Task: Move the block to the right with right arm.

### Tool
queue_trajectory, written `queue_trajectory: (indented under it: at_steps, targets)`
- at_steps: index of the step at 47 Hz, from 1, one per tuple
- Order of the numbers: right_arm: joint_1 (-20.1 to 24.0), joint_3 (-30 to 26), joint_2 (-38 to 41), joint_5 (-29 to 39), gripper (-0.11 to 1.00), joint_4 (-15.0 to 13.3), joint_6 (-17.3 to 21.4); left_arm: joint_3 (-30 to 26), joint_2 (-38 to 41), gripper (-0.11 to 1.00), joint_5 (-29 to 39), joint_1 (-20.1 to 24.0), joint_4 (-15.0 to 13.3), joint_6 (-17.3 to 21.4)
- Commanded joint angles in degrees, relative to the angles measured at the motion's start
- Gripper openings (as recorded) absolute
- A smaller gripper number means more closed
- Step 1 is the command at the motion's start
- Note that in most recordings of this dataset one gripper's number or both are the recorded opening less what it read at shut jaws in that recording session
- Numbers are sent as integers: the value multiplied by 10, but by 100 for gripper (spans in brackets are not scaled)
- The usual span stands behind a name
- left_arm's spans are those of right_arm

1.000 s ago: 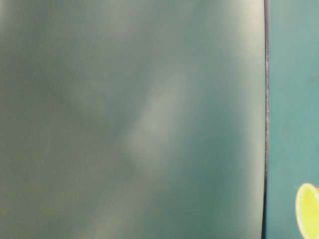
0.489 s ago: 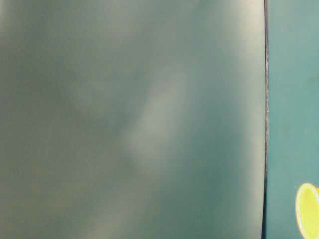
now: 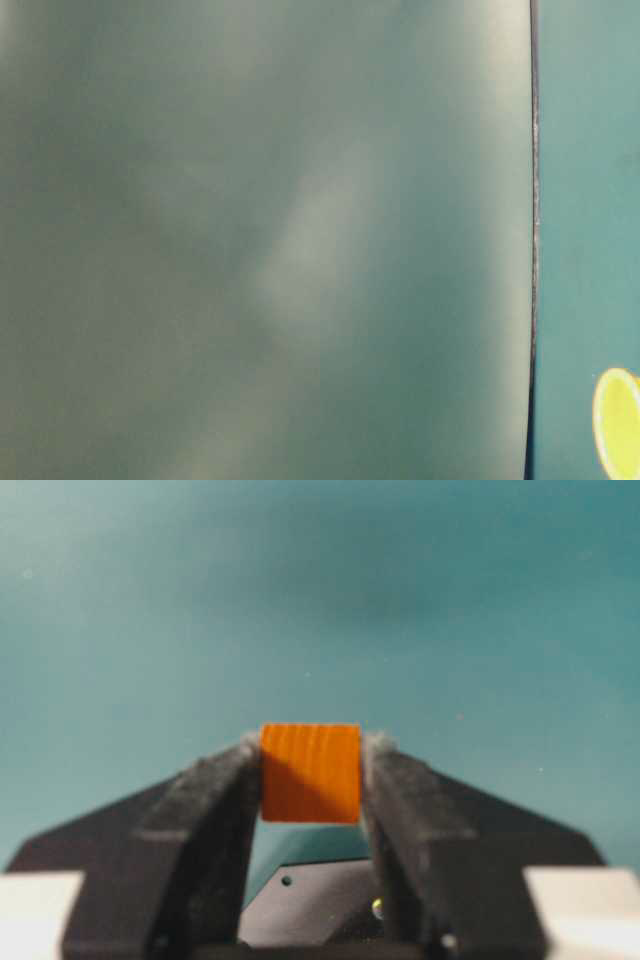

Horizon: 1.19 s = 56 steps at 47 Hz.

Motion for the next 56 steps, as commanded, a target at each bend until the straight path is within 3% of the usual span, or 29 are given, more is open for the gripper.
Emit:
queue_trajectory:
  at_steps: [1, 56]
  targets:
    - [0, -7, 3, -5, 40, -5, 1, -16, 5, 0, -3, 0, 2, 0]
    - [1, -7, 1, -18, 40, -16, 1, -15, 6, 0, -3, -1, 1, 0]
